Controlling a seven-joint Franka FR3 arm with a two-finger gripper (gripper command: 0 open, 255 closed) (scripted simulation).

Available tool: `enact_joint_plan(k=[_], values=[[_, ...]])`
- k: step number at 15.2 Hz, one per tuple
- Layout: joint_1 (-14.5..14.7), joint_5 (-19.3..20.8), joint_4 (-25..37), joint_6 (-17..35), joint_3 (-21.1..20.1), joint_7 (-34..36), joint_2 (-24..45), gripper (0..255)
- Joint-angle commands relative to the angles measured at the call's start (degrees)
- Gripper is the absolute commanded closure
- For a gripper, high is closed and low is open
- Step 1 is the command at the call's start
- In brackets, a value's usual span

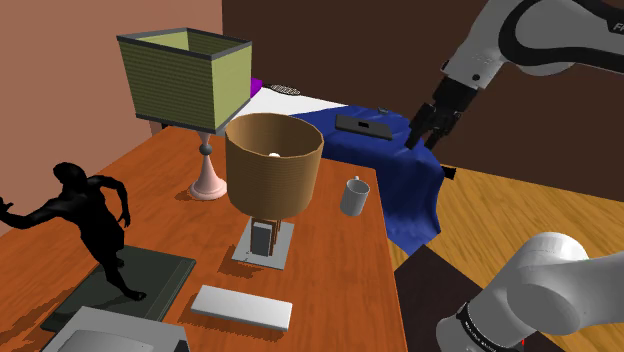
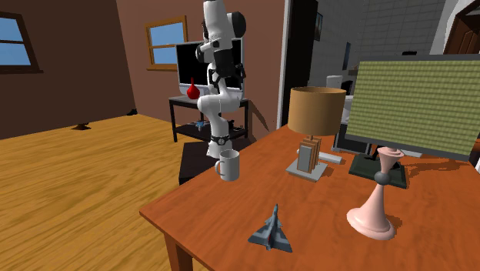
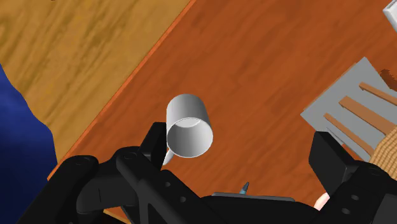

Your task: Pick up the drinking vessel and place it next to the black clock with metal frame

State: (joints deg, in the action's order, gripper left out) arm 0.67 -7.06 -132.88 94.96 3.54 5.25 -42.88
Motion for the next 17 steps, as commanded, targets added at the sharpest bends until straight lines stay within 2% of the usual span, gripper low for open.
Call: enact_joint_plan(k=[1,9,17], values=[[0.0,0.0,0.0,0.0,0.0,0.0,0.0,0],[1.1,2.5,-5.7,15.0,-2.3,-2.8,10.1,0],[1.4,6.2,-6.8,29.5,-4.3,-4.1,24.5,0]])
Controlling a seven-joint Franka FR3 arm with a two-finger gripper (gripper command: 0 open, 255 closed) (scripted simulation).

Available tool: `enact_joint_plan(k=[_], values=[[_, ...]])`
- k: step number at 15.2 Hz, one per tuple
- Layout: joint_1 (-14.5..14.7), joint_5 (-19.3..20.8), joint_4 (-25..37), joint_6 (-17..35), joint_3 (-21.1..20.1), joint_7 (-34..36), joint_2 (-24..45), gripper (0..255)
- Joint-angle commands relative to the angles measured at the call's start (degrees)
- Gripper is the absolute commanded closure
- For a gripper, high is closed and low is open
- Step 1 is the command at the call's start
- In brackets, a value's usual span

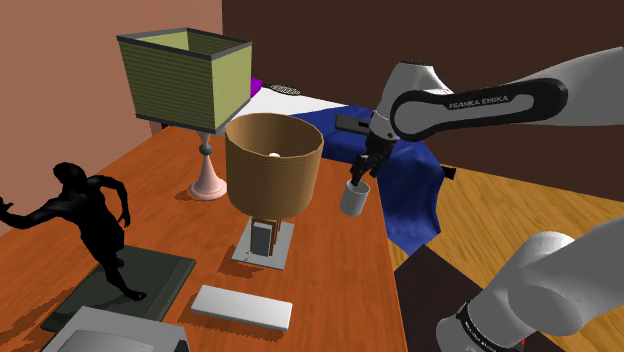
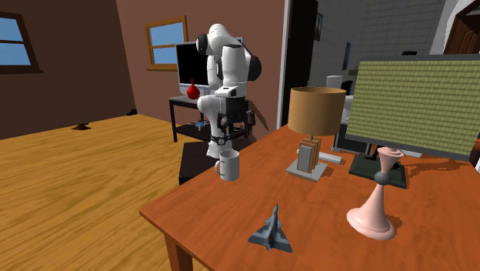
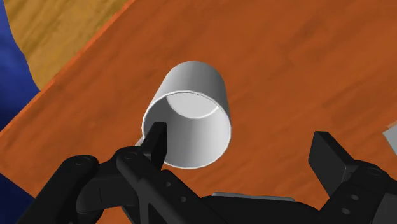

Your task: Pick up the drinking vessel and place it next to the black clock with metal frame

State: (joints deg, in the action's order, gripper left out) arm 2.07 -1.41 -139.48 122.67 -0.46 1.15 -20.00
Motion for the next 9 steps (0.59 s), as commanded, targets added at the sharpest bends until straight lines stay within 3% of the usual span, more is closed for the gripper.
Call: enact_joint_plan(k=[1,3,9], values=[[0.0,1.2,0.0,3.5,-0.5,0.0,3.6,0],[-0.1,2.6,0.7,6.8,-1.0,0.1,7.8,0],[-0.1,3.1,-0.8,11.6,-1.1,0.3,11.3,0]])
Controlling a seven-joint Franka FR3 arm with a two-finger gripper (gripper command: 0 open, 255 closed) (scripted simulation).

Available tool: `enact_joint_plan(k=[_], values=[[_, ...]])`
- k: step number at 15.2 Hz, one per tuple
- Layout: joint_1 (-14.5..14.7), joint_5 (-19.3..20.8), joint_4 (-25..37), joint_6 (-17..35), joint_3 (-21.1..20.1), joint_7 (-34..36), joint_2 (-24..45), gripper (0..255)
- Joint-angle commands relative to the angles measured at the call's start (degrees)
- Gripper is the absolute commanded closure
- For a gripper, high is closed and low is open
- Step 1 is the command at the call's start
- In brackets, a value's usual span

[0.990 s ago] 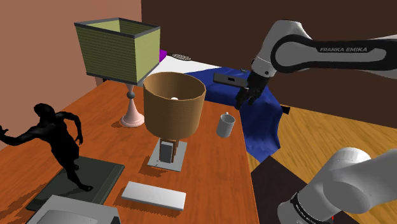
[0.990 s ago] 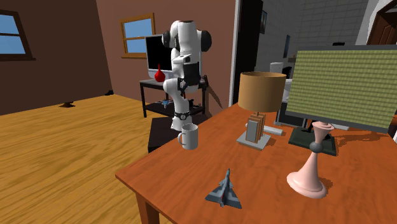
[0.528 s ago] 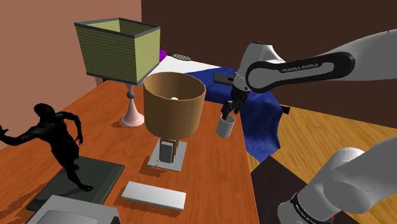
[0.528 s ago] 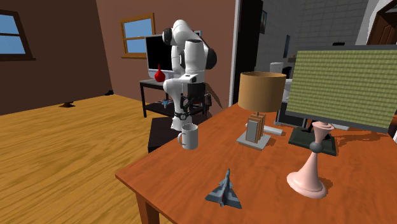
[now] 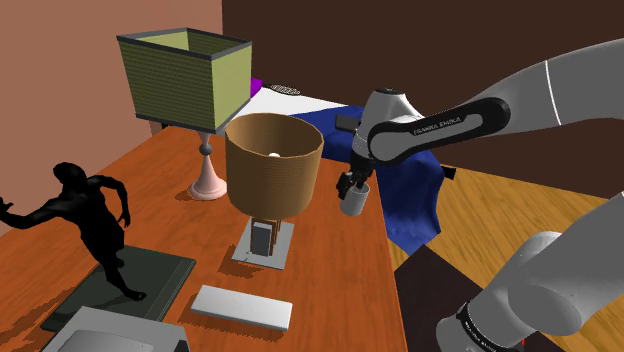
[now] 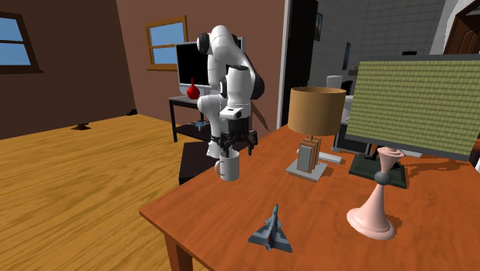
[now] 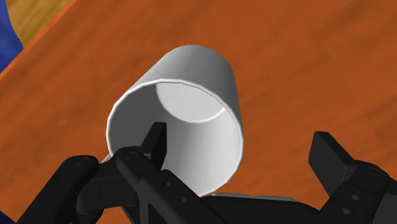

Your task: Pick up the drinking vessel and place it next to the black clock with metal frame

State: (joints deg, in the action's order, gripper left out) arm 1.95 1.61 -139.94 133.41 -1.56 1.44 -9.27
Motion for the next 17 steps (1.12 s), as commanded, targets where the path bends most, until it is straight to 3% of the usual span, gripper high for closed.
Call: enact_joint_plan(k=[1,10,11,17], values=[[0.0,0.1,-0.6,1.7,0.0,0.0,1.1,0],[-0.1,0.2,-1.0,3.0,0.0,0.1,2.0,0],[-0.1,0.2,-1.0,3.0,0.0,0.1,2.0,255],[-0.1,0.2,-1.0,3.0,0.0,0.1,2.0,255]])
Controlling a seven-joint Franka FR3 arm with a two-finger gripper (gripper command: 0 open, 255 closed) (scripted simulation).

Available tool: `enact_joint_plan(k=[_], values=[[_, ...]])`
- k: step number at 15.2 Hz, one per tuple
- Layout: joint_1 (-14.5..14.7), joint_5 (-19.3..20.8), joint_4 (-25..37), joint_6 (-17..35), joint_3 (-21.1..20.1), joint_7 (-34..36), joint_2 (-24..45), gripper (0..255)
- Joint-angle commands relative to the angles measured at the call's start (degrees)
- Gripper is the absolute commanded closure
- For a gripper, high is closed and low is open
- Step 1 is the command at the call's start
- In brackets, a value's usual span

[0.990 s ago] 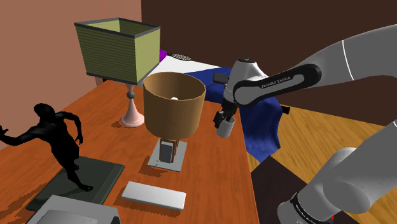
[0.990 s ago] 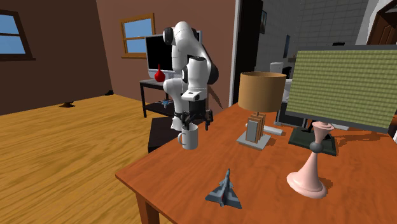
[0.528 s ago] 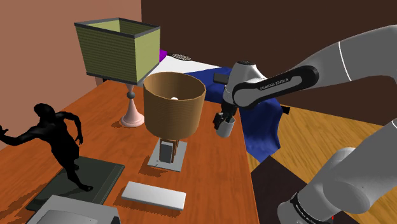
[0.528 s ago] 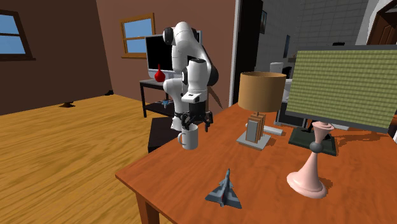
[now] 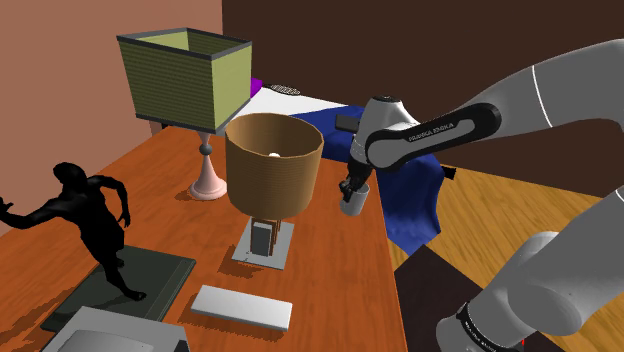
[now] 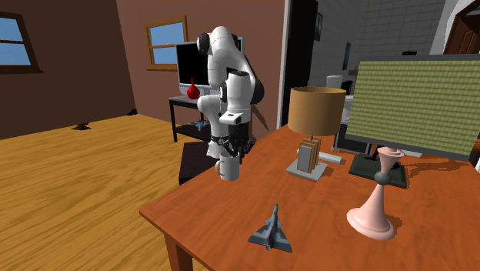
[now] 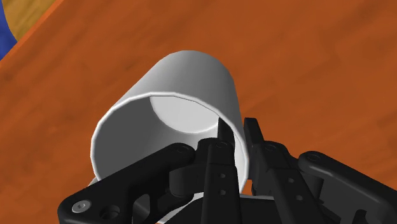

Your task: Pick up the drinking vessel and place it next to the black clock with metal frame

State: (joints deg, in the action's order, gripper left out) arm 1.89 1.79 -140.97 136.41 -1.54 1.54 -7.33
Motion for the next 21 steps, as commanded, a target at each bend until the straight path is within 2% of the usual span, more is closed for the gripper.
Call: enact_joint_plan(k=[1,3,21], values=[[0.0,0.0,0.0,0.0,0.0,0.0,0.0,255],[0.0,0.0,0.0,0.0,0.0,0.0,0.0,255],[0.1,-0.5,7.5,-14.8,0.1,-0.6,-7.3,255]])
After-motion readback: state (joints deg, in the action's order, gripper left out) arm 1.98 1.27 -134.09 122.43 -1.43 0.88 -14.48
